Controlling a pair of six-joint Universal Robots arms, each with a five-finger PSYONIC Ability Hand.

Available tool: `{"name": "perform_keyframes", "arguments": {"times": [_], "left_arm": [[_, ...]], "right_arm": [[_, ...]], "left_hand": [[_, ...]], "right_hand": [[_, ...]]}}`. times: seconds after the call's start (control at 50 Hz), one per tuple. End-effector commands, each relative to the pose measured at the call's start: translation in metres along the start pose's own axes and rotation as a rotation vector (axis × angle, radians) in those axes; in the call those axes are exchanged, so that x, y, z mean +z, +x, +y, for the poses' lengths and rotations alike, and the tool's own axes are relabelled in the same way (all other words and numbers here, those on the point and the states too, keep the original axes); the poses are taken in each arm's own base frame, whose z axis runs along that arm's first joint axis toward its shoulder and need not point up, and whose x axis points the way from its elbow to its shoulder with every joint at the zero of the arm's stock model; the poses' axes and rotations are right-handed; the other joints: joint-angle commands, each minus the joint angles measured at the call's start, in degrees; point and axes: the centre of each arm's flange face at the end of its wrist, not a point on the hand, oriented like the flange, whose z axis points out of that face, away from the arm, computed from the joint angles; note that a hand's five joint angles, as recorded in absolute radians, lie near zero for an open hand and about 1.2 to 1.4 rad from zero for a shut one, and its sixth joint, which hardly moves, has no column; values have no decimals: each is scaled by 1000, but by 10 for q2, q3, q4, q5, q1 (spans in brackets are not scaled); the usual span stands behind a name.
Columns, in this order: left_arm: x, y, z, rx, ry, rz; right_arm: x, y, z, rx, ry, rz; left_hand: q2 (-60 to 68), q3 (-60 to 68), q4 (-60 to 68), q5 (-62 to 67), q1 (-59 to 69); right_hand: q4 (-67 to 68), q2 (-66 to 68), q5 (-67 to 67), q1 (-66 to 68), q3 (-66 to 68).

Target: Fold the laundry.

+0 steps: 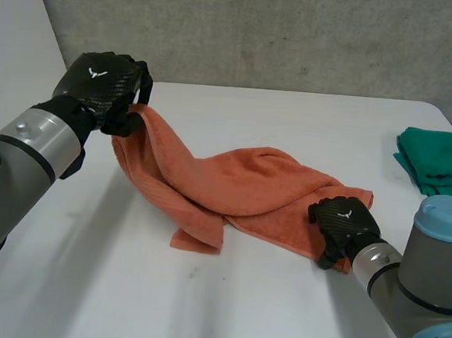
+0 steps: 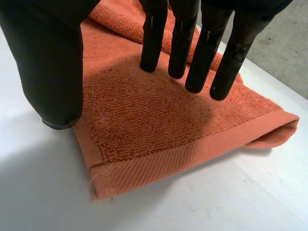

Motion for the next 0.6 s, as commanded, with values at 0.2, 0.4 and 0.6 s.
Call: {"name": "perform_keyframes", "arguments": {"times": [0.2, 0.4, 0.6], "left_arm": [[0, 0, 1, 0, -2, -1], [-1, 0, 0, 0, 1, 0], [-1, 0, -1, 1, 4, -1]], "right_arm": [[19, 2, 4, -52, 7, 6], [33, 7, -2, -58, 32, 21], [40, 14, -16, -61, 71, 38]], "left_hand": [[114, 117, 111, 143, 138], [114, 117, 111, 143, 138], [114, 117, 111, 143, 138]], "right_hand": [[145, 141, 157, 192, 141], [351, 348, 363, 399, 348], [323, 320, 335, 370, 319]]}}
